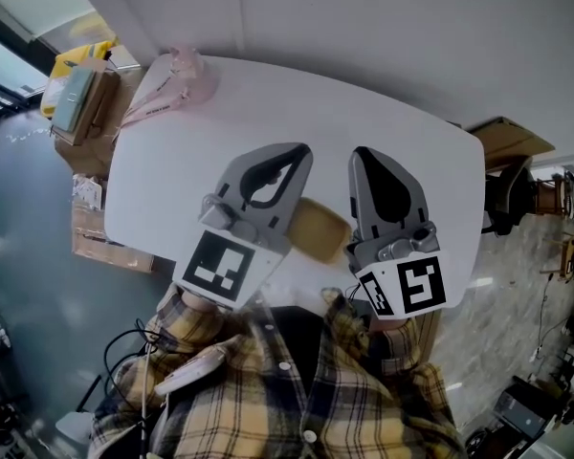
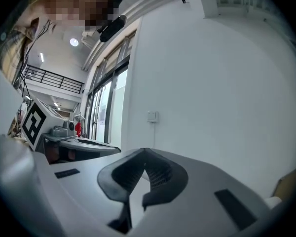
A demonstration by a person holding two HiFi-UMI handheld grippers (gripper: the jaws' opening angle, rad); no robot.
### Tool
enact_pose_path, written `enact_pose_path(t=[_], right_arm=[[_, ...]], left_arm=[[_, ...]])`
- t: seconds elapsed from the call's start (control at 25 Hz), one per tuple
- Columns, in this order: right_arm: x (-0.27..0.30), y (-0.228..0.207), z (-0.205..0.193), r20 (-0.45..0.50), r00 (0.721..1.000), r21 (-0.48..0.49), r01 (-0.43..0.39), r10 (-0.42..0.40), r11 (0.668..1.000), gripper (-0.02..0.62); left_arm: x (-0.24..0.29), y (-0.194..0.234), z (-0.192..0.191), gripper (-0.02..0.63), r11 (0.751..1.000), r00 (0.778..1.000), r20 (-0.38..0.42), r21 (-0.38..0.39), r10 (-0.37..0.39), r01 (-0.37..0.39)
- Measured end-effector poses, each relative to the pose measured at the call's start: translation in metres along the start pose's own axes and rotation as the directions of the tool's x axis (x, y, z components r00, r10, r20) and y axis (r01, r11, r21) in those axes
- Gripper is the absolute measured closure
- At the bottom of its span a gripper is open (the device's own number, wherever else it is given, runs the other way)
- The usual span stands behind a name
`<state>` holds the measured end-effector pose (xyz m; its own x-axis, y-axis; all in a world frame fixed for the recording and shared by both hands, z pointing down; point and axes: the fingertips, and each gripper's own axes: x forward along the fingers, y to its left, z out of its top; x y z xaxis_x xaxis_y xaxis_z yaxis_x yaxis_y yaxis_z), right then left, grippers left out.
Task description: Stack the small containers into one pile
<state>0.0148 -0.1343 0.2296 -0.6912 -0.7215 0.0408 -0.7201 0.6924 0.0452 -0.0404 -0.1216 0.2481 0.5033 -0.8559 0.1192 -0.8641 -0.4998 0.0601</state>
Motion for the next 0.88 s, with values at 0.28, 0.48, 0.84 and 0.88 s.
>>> enact_pose_path(t=[0.28, 0.48, 0.84, 0.88], right_arm=[[-0.002, -0.003, -0.011, -0.035, 0.999, -0.031, 0.025, -0.026, 0.999, 0.580], [-0.004, -0.008, -0.017, -0.041, 0.998, -0.008, 0.045, -0.045, 0.999, 0.580], [-0.006, -0.014, -0.015, -0.028, 0.999, 0.053, 0.036, -0.034, 0.998, 0.580], [-0.006, -0.014, -0.014, -0.025, 0.999, 0.055, 0.034, -0.032, 0.998, 0.580]], left_arm=[[0.005, 0.000, -0.007, 0.588, 1.000, 1.000, 0.007, 0.016, -0.026, 0.025], [0.008, -0.001, -0.010, 0.588, 0.999, 0.999, 0.000, 0.034, -0.035, 0.035], [0.011, -0.002, -0.010, 0.588, 0.998, 0.999, -0.004, 0.037, -0.042, 0.042], [0.011, -0.001, -0.010, 0.588, 0.998, 0.999, -0.004, 0.039, -0.042, 0.042]])
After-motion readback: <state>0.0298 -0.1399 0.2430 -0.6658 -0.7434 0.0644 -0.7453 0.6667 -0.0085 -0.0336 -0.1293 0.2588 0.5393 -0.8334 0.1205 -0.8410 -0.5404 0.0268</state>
